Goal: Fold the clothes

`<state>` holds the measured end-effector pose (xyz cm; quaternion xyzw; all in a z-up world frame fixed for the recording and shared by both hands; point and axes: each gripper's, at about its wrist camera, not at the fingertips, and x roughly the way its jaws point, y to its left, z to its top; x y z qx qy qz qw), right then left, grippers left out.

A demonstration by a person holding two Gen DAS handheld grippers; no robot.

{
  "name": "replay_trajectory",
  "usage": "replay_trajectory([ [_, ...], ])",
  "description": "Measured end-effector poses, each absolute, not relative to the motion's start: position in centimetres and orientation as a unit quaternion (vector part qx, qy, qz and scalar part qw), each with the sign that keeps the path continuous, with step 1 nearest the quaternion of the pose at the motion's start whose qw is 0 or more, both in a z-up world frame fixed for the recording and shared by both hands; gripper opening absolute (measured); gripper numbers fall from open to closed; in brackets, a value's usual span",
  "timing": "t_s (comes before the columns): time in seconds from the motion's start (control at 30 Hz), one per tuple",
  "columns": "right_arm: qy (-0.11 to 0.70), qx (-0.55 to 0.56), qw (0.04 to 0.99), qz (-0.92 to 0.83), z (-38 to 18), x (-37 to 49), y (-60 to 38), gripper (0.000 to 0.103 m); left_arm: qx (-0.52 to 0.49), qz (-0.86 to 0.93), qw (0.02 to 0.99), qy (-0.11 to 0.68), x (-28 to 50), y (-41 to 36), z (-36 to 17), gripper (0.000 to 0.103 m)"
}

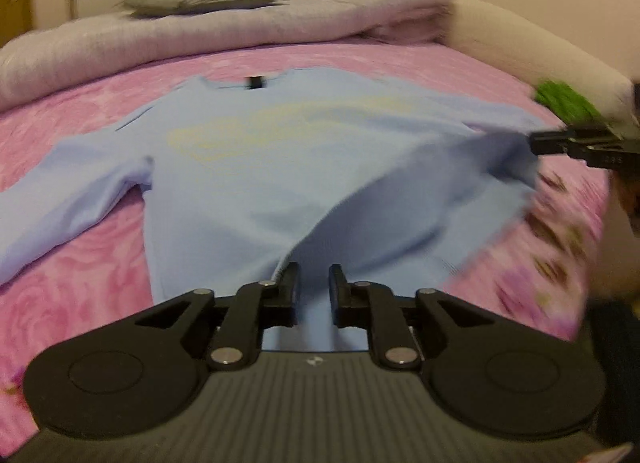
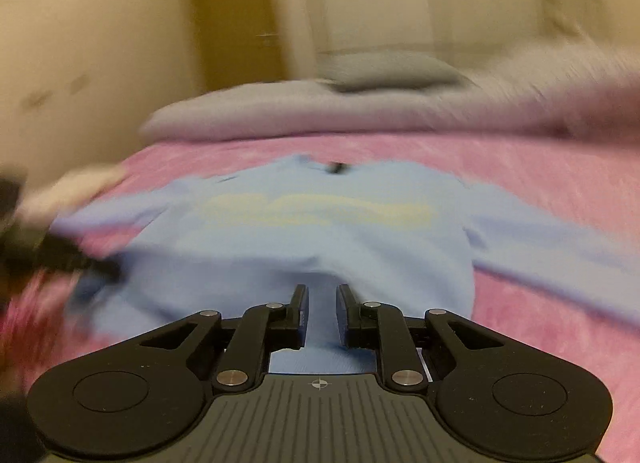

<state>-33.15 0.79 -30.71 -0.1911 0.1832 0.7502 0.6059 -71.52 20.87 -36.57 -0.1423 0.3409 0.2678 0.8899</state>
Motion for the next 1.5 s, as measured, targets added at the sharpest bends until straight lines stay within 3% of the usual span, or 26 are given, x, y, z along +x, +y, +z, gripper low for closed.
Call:
replay_trajectory([
  [0.2, 0.001, -0.430, 0.500, 0.752, -32.8, -38.2, -3.2, 0.017, 0.023, 0.204, 0.881, 0.426, -71.6, 15.9, -36.6, 0.018],
  [0.33, -0.072, -0.506, 0.461, 0.725, -34.2, -39.7, -3.5, 0.017, 0.163, 0.138, 0.849, 0.483, -70.9, 12.4, -37.7, 0.021],
  [0.4, -0.101, -0.525, 0.441, 0.721, -34.8, -40.2, -3.7, 0.027, 0.232, 0.104, 0.826, 0.503, -70.6, 10.6, -38.3, 0.025],
  [0.47, -0.142, -0.546, 0.423, 0.709, -35.6, -41.1, -4.2, 0.050, 0.296, 0.102, 0.798, 0.515, -70.1, 9.6, -39.7, 0.025],
  [0.5, -0.165, -0.558, 0.415, 0.700, -36.2, -41.4, -4.3, 0.050, 0.326, 0.106, 0.784, 0.517, -69.9, 9.3, -40.4, 0.025],
  [0.9, -0.281, -0.633, 0.416, 0.590, -42.1, -41.6, -0.7, 0.049, 0.354, 0.177, 0.770, 0.501, -68.2, 11.3, -42.8, 0.027],
  [0.93, -0.277, -0.634, 0.418, 0.588, -42.2, -41.4, -0.1, 0.037, 0.357, 0.180, 0.767, 0.501, -68.1, 11.5, -42.8, 0.021],
  [0.97, -0.272, -0.636, 0.421, 0.587, -42.2, -41.3, 0.4, 0.012, 0.358, 0.179, 0.764, 0.506, -68.1, 11.9, -42.7, 0.010],
  [1.0, -0.267, -0.635, 0.427, 0.586, -42.0, -41.1, 0.7, 0.007, 0.348, 0.181, 0.772, 0.500, -68.3, 12.0, -42.0, 0.009],
  [1.3, -0.186, -0.521, 0.512, 0.657, -31.5, -39.9, -4.9, 0.005, 0.215, 0.210, 0.876, 0.377, -73.6, 9.3, -30.5, 0.005],
  [1.4, -0.153, -0.531, 0.500, 0.667, -31.2, -40.7, -7.5, 0.005, 0.231, 0.167, 0.861, 0.421, -73.5, 6.1, -33.2, 0.005],
  [1.5, -0.104, -0.559, 0.475, 0.672, -35.5, -41.7, -9.0, 0.005, 0.222, 0.160, 0.849, 0.453, -72.8, 4.4, -37.5, 0.007],
])
